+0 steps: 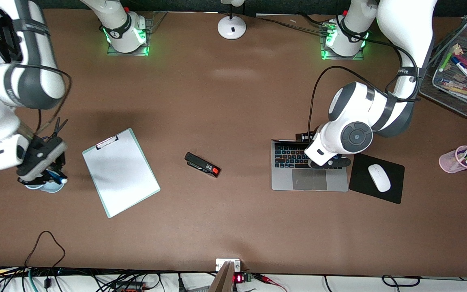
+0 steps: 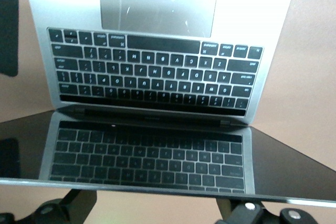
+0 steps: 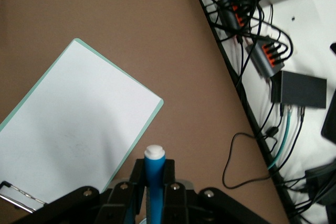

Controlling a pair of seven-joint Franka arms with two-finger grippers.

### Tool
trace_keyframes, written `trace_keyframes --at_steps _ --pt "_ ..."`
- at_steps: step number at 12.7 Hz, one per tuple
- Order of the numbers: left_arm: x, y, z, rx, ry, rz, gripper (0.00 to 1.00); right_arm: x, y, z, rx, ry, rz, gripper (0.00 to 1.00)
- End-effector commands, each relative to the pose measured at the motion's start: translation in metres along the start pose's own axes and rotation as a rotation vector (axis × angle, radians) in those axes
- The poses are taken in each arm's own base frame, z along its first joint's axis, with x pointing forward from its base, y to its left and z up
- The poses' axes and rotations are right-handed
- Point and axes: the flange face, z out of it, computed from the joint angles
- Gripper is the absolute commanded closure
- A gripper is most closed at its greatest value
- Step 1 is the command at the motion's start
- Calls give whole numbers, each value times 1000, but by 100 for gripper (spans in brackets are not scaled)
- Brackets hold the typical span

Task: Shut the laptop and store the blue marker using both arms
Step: 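Lift the marker toward the cup while the left gripper pushes the laptop lid, then push the laptop lid down with the left gripper while the right gripper holds the marker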

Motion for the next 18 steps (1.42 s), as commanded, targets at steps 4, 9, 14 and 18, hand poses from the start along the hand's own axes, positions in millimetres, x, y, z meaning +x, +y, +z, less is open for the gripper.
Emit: trace_keyframes --at_steps 4,9,14,18 --pt "27 -9 0 -72 38 70 0 -84 3 -2 136 183 -255 95" --pt "43 -2 -9 -84 70 77 0 -180 -3 33 238 384 -313 95" --pt "59 5 1 -101 101 78 0 -226 7 40 318 492 -333 95" --pt "62 8 -3 -106 113 81 0 -229 25 47 327 524 -395 95"
